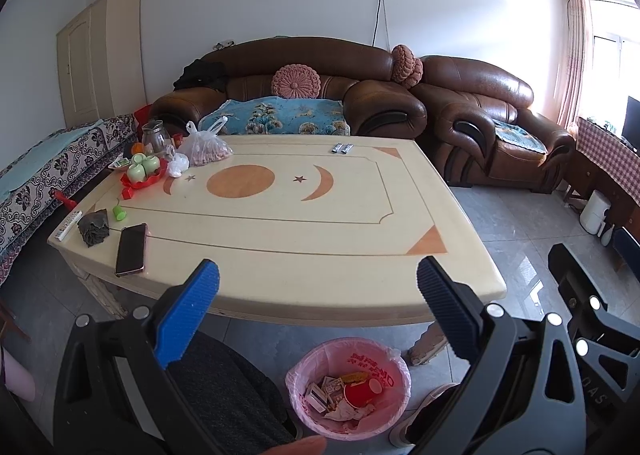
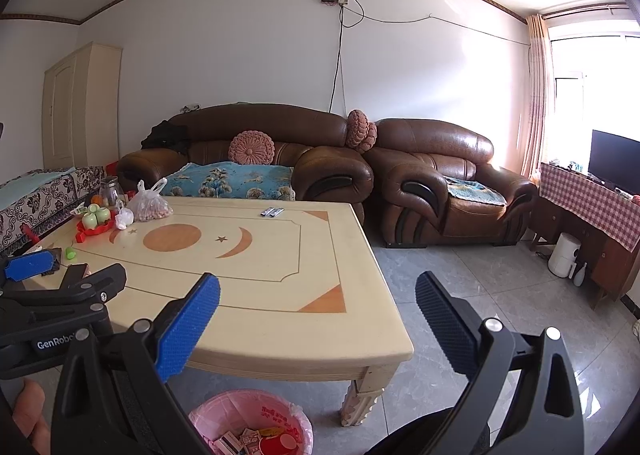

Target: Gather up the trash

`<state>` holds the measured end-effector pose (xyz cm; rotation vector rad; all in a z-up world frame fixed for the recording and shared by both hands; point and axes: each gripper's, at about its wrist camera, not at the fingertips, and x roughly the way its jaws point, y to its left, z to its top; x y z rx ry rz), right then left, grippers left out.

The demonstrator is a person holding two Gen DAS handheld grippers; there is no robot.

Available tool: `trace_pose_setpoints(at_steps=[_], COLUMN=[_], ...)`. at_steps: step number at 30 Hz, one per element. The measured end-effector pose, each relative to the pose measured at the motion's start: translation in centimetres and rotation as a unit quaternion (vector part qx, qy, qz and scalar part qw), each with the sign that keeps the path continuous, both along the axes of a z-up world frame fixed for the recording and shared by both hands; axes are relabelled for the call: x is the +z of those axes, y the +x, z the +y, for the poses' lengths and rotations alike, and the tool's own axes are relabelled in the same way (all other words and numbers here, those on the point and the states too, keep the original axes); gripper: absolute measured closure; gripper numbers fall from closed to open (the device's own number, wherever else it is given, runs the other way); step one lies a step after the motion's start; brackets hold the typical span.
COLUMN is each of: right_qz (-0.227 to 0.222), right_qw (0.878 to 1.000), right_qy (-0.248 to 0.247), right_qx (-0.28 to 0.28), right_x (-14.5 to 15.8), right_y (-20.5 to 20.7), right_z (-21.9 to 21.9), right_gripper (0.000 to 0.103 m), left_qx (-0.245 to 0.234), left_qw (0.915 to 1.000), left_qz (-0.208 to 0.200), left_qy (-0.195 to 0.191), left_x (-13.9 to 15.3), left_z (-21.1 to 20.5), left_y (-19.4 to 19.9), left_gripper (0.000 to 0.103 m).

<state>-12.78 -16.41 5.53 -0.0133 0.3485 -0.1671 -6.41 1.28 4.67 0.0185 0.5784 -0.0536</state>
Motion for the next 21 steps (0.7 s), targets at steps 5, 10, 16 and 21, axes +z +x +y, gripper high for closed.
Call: trace_pose_setpoints(at_steps=[5,10,16,21], right_qz=[-0.002,-0.018,-0.044,-0.058], right_qw=[1.0,1.0,0.999,0.998], right_qy=[0.0,0.001,-0.008,-0.013], right_qx=[-0.002,-0.002,-0.005,-0.004], right_x=[0.0,0.2,0.6,0.7], right_y=[0.1,-0.4,-1.4,-2.0], right_z=[0.0,-0.2,0.1,0.3], right_gripper=[0.007,0.007,0.007,0.007], left_qx=[-0.004,-0.016,-0.024,-0.02], left_qw=[1.0,0.9997,0.9996,0.9998], left_qz=[0.006,0.016,0.009,0.002], left_qy=[-0.005,-0.01,-0.007,-0.008], left_x=[-0.1,-0.2,-0.1,0.2], left_z=[0.1,0.3,0.1,0.3], left_y=[0.2,0.5,0.1,-0.1], left_gripper=[0.006,0.006,0.006,0.006])
